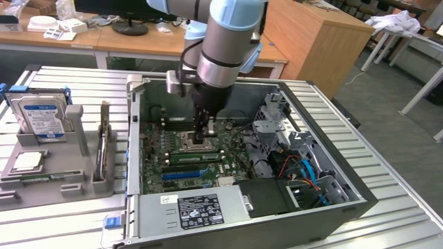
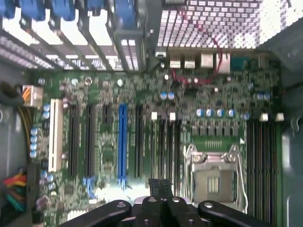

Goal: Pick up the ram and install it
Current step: 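Press down the ram until it locks into place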

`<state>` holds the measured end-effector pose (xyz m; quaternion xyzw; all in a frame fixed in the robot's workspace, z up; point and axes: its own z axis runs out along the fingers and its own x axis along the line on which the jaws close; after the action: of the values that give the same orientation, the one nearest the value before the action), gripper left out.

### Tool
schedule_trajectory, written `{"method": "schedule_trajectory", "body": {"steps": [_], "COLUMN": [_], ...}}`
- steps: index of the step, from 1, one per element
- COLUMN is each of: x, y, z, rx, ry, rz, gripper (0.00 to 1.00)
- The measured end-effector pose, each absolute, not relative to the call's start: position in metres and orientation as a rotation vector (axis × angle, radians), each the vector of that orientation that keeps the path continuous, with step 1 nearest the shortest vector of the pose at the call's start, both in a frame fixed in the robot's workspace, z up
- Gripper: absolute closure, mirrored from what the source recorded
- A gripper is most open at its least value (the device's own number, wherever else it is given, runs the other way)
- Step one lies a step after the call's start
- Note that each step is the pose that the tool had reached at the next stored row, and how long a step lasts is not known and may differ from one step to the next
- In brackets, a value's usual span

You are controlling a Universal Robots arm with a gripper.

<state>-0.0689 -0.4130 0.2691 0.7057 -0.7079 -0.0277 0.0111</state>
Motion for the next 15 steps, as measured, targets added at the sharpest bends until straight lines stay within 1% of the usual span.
{"method": "schedule_trajectory", "body": {"steps": [6,15], "x": [-0.086,-0.086], "y": [-0.413,-0.413], "z": [0.269,0.262], "rx": [2.201,2.201], "ry": [-2.208,-2.208], "rz": [-0.087,-0.086], "gripper": [0.89,0.89]}}
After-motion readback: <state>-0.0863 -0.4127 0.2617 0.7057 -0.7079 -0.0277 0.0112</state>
